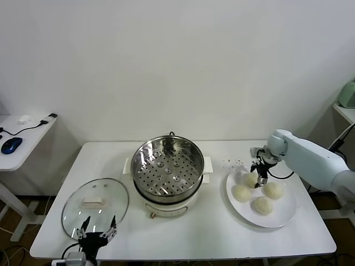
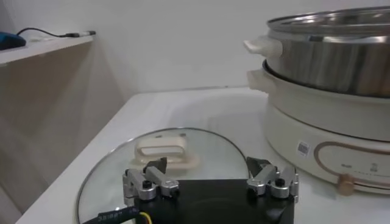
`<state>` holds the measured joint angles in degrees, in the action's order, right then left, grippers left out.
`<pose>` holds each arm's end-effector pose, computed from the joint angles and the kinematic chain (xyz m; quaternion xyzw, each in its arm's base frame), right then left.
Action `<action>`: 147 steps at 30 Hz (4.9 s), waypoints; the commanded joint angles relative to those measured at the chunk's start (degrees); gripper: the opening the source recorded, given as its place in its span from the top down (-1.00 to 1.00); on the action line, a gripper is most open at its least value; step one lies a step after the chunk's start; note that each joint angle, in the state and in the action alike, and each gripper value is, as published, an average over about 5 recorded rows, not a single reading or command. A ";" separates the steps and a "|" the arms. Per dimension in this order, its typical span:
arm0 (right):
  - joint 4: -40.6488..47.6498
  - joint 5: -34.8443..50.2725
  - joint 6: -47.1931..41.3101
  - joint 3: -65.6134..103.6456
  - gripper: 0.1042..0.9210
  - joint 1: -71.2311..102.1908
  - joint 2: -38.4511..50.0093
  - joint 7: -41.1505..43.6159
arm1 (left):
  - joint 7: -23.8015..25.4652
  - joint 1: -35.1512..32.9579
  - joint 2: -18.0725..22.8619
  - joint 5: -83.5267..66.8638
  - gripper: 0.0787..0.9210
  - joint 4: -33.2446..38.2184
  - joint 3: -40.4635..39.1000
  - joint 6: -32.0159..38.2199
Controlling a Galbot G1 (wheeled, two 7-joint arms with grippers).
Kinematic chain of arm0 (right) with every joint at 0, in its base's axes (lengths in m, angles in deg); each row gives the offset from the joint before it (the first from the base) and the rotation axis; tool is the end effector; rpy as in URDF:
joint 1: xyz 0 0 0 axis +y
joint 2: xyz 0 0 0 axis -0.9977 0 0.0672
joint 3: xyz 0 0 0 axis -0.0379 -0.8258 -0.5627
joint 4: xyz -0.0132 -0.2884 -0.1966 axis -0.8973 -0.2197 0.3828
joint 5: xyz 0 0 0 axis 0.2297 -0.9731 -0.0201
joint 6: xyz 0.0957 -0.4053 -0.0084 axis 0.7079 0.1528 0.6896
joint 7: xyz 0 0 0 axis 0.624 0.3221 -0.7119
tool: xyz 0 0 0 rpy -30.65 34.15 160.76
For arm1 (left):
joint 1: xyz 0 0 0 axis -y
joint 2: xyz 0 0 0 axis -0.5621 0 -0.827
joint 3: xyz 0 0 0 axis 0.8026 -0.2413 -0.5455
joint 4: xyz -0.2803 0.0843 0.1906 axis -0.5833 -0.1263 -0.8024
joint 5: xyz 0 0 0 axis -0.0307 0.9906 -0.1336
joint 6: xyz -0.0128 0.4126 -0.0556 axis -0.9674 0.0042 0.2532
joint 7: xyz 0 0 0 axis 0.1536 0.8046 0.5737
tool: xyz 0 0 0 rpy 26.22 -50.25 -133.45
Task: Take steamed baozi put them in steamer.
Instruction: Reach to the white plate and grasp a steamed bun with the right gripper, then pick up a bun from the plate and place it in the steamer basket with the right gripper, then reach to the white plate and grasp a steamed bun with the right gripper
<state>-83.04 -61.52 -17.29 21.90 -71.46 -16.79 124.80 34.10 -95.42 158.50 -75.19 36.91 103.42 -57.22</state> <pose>0.6308 -0.1621 -0.2657 0.4801 -0.5459 0.5002 0.4704 0.1845 0.0605 -0.3615 0.0519 -0.9751 -0.0344 0.2130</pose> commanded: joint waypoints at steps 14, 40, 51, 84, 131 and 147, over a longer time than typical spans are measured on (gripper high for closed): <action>-26.07 20.13 4.45 -29.84 -0.45 -46.86 -1.16 2.96 | -0.24 -0.43 0.52 0.13 -0.77 1.71 -0.97 -0.84; -15.23 -9.60 42.71 -23.98 -0.46 -29.29 -27.39 -5.91 | -0.35 -0.34 -0.56 -0.38 -0.77 3.10 -0.67 -1.63; -0.26 -12.62 45.76 -21.01 -0.46 -21.07 -33.91 -9.20 | -0.37 0.65 -0.60 -0.30 -0.77 1.94 -0.79 -1.59; -19.38 35.48 31.77 -40.61 -0.76 -48.39 -16.77 3.48 | -0.23 0.10 -0.40 0.23 -0.77 2.87 -1.69 -1.01; -19.86 20.38 -10.99 -20.01 -0.75 -6.21 4.20 -15.10 | -0.15 -0.54 1.20 0.64 -0.77 2.30 -1.62 -0.92; -26.70 23.20 -8.03 -28.92 -0.30 -26.23 7.81 -9.85 | -0.27 -1.18 1.36 0.82 -0.77 3.28 -1.81 -1.17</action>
<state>-106.67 -39.94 -26.40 -1.70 -85.44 -10.06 111.96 33.83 -96.78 159.87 -74.37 40.37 101.60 -58.36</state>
